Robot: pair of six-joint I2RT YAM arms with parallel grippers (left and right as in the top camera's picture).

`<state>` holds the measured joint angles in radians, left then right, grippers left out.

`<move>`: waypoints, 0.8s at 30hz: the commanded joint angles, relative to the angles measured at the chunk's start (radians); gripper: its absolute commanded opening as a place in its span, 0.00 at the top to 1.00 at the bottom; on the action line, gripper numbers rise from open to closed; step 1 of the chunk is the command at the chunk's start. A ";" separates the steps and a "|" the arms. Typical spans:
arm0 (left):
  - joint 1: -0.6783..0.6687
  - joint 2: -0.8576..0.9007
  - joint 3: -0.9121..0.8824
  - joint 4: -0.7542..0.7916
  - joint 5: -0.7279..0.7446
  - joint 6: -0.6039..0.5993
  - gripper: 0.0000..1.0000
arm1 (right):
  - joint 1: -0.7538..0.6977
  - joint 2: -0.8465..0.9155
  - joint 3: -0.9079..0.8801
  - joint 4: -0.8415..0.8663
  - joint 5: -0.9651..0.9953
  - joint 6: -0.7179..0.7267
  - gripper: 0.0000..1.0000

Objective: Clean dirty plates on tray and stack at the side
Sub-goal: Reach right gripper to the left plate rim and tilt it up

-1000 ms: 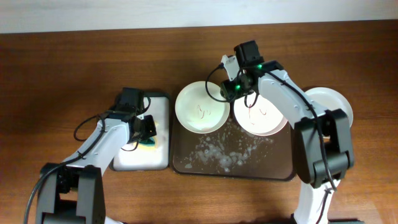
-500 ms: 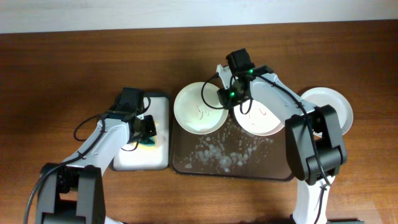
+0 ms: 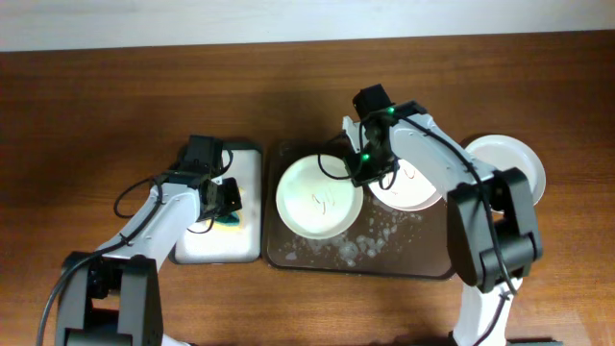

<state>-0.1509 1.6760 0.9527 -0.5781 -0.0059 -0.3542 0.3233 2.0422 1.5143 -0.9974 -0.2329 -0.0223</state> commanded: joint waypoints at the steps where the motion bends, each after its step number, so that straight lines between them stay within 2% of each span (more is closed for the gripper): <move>1: 0.003 0.007 -0.002 0.002 0.011 0.019 1.00 | 0.012 -0.026 -0.015 -0.066 -0.029 0.005 0.96; 5: 0.003 0.007 -0.002 0.001 0.011 0.019 1.00 | 0.026 -0.026 -0.107 -0.056 -0.028 0.023 0.96; 10: 0.003 0.007 -0.002 0.002 0.011 0.019 1.00 | 0.023 -0.026 -0.206 0.039 -0.029 0.039 0.96; 11: 0.003 0.007 -0.002 0.003 0.010 0.019 0.93 | 0.023 -0.026 -0.210 0.049 -0.029 0.039 0.96; 12: 0.003 0.007 -0.002 0.006 0.010 0.019 0.78 | 0.023 -0.026 -0.210 0.052 -0.029 0.039 0.95; 13: 0.003 0.007 -0.002 0.014 0.006 0.019 0.57 | 0.023 -0.026 -0.210 0.053 -0.029 0.039 0.95; 14: 0.003 0.007 -0.002 0.023 0.006 0.019 0.45 | 0.023 -0.026 -0.210 0.054 -0.029 0.039 0.94; 15: 0.003 0.007 -0.002 0.031 0.006 0.019 0.40 | 0.023 -0.026 -0.210 0.055 -0.029 0.039 0.94; 24: 0.003 0.053 -0.002 0.115 -0.024 0.019 0.33 | 0.024 -0.026 -0.210 0.055 -0.029 0.039 0.94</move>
<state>-0.1509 1.6878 0.9527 -0.4725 -0.0151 -0.3428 0.3374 2.0144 1.3235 -0.9512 -0.2855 0.0044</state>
